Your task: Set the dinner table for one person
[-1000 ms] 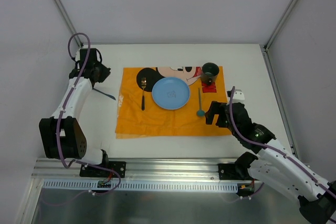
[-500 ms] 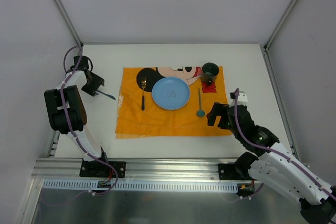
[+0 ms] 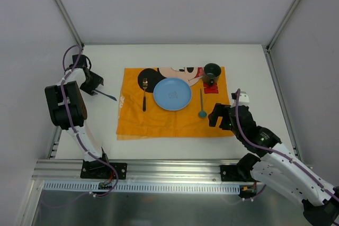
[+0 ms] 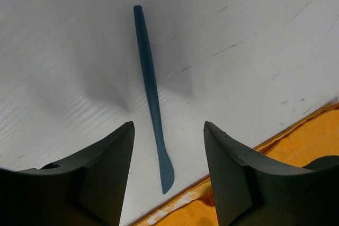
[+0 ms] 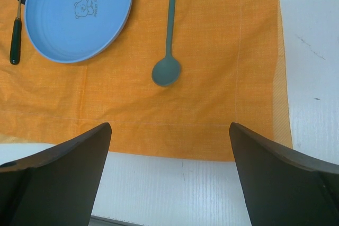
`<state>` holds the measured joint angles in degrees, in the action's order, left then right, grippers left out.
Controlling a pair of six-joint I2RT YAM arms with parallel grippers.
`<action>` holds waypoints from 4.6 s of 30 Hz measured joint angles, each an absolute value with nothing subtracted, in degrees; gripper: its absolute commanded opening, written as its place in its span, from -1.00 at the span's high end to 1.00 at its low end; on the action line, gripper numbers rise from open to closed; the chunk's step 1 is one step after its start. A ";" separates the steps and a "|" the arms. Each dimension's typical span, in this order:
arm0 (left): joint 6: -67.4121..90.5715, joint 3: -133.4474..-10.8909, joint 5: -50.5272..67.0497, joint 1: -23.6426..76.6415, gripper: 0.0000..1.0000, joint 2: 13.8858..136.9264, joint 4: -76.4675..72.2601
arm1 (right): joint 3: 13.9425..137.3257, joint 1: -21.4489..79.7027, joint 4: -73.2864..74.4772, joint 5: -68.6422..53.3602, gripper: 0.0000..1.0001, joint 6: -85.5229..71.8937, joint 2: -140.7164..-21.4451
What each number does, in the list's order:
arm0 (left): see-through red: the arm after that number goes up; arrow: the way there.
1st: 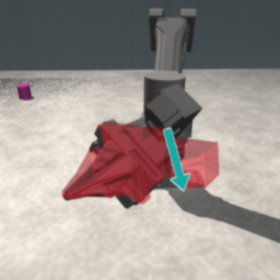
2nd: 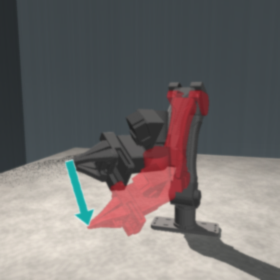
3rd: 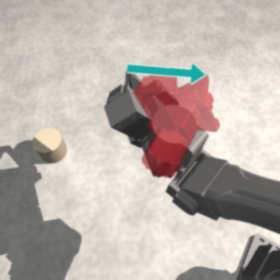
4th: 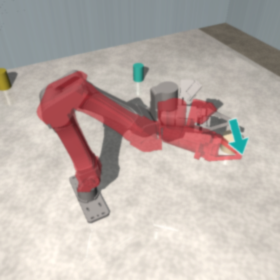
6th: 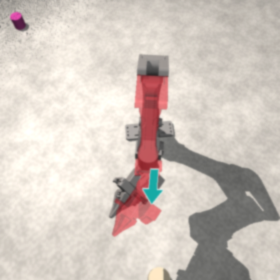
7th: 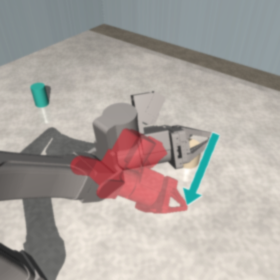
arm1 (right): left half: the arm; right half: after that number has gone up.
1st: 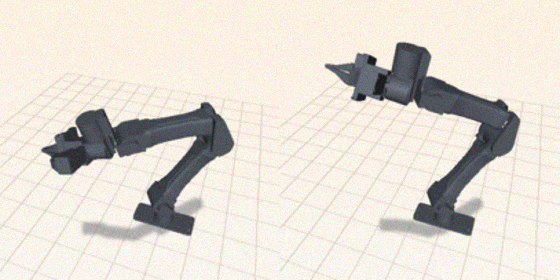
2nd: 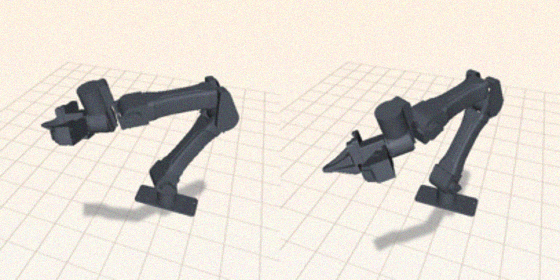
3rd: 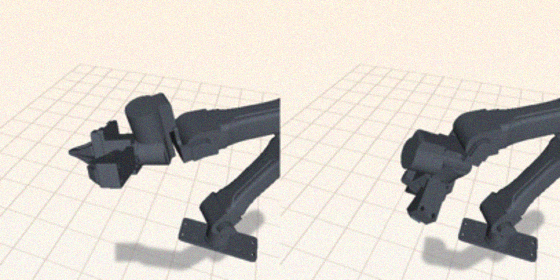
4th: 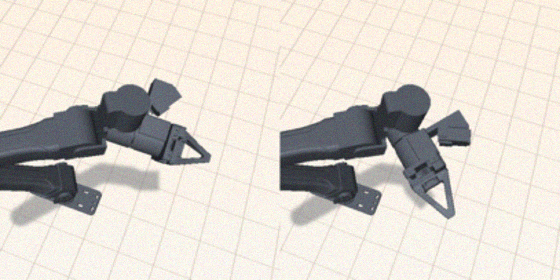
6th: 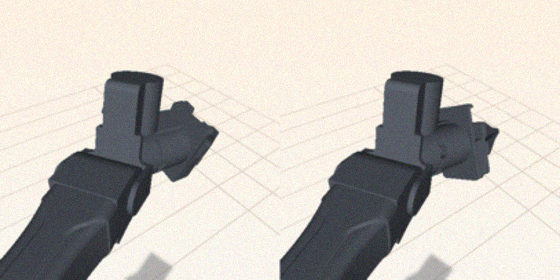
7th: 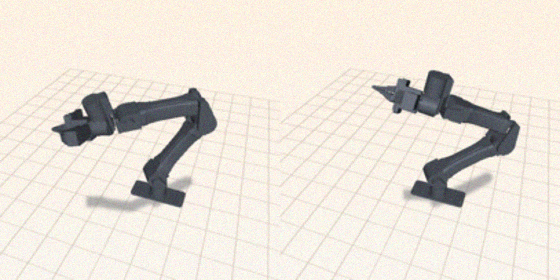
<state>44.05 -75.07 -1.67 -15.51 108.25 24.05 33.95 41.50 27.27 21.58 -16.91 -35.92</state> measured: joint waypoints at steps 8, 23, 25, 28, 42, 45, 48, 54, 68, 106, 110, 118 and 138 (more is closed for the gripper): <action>44.03 -76.64 -1.54 -15.49 -0.12 111.55 25.63 | 33.95 41.50 27.27 21.63 -0.99 -16.86 -34.81; 41.28 -90.45 0.67 -15.62 0.31 120.88 35.18 | 33.95 41.50 27.33 22.02 -0.99 -16.88 -31.22; 40.75 -91.53 1.41 -15.88 0.38 121.62 36.45 | 33.95 41.50 27.33 22.11 -0.99 -16.88 -30.35; 39.62 -92.88 2.22 -16.25 0.51 122.56 38.17 | 33.95 41.50 27.33 22.17 -0.99 -16.88 -29.06; 33.32 -104.44 3.68 -16.25 1.00 129.54 49.78 | 33.95 41.50 28.32 23.22 -0.99 -16.86 -23.90; 32.64 -106.13 3.97 -16.12 1.00 130.74 51.33 | 33.95 41.50 28.91 23.33 -0.99 -16.88 -22.79; 32.42 -106.32 4.12 -16.12 1.00 130.93 51.72 | 33.95 41.50 29.61 23.40 -0.99 -16.86 -21.71; 32.36 -103.00 2.44 -15.20 1.00 128.55 49.63 | 33.95 41.50 31.14 23.77 -0.99 -16.88 -20.56; 30.55 -92.44 -0.49 -1.19 1.00 107.53 49.32 | 33.98 41.50 31.57 23.07 -0.99 -16.95 -24.84; 38.04 -116.25 13.54 44.97 1.00 133.58 29.02 | 35.33 43.62 34.46 24.88 -0.99 -23.46 -27.94; 38.61 -116.46 13.10 44.88 1.00 134.52 28.80 | 35.33 43.77 35.07 25.32 -0.99 -23.59 -27.94; 38.65 -115.35 8.32 44.21 1.00 134.67 28.14 | 34.92 43.83 35.66 25.82 -0.99 -23.97 -27.88; 39.66 -111.35 5.56 42.76 -0.61 134.67 27.44 | 34.30 44.12 32.88 25.89 -0.99 -23.64 -35.97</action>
